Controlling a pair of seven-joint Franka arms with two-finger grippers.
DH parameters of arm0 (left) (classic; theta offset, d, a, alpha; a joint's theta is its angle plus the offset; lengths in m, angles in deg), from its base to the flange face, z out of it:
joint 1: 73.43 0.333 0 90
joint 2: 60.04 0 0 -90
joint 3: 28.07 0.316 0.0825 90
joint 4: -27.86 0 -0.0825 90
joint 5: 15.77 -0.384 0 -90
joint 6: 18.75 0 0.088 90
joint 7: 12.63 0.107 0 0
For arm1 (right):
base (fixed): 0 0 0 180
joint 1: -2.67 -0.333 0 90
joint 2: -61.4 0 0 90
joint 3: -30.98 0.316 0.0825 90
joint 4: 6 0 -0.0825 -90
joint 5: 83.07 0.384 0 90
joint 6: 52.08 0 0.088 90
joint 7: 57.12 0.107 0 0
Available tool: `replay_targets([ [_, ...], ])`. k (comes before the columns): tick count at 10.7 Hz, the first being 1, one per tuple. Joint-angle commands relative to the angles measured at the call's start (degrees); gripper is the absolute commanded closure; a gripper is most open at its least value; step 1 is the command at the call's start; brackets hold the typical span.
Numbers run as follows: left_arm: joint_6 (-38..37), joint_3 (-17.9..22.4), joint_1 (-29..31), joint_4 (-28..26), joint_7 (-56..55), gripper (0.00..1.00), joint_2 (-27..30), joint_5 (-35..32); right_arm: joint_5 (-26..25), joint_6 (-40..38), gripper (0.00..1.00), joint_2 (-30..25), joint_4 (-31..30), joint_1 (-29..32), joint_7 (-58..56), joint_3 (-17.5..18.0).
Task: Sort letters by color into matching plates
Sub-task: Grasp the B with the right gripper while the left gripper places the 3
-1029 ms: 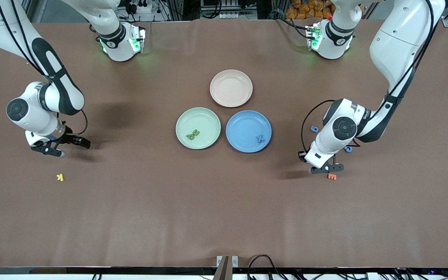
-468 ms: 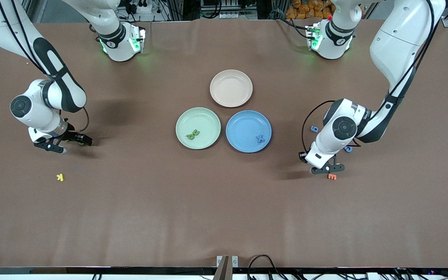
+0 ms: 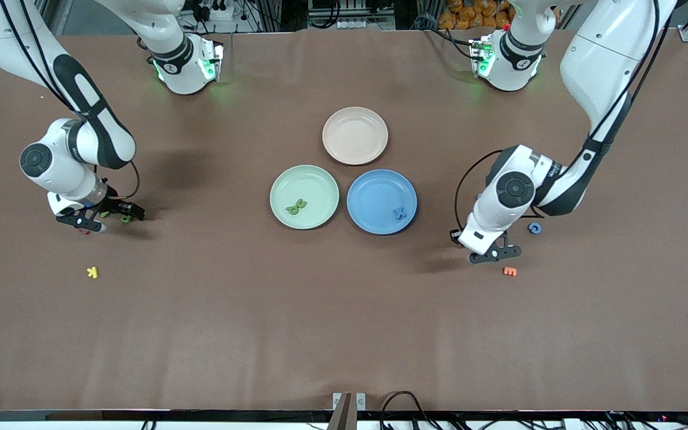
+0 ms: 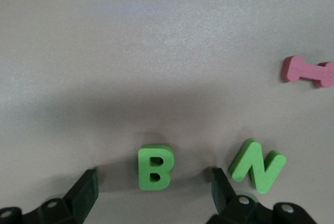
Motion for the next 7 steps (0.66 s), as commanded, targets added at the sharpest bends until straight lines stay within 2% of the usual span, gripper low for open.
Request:
replay_targets([
  [1,-5.31,-3.78,-0.65,-0.06,-6.91,1.0,2.66,-2.04,-0.89,0.89,0.28,-1.95,-1.8,1.08,0.45,1.15],
  [3,-6.98,-7.21,-0.82,0.03,-12.27,1.0,2.83,-2.04,-0.98,1.5,0.34,-1.6,-1.71,1.08,0.37,1.06],
  [5,-8.92,-10.2,-1.53,0.29,-16.59,1.0,2.92,-1.96,-0.98,1.51,0.49,-1.6,-1.62,1.16,0.28,1.06],
  [7,-9.36,-10.65,-4.59,0.9,-21.15,1.0,3.01,-1.96,-0.98,1.5,0.55,-1.6,-1.53,1.25,0.28,1.06],
])
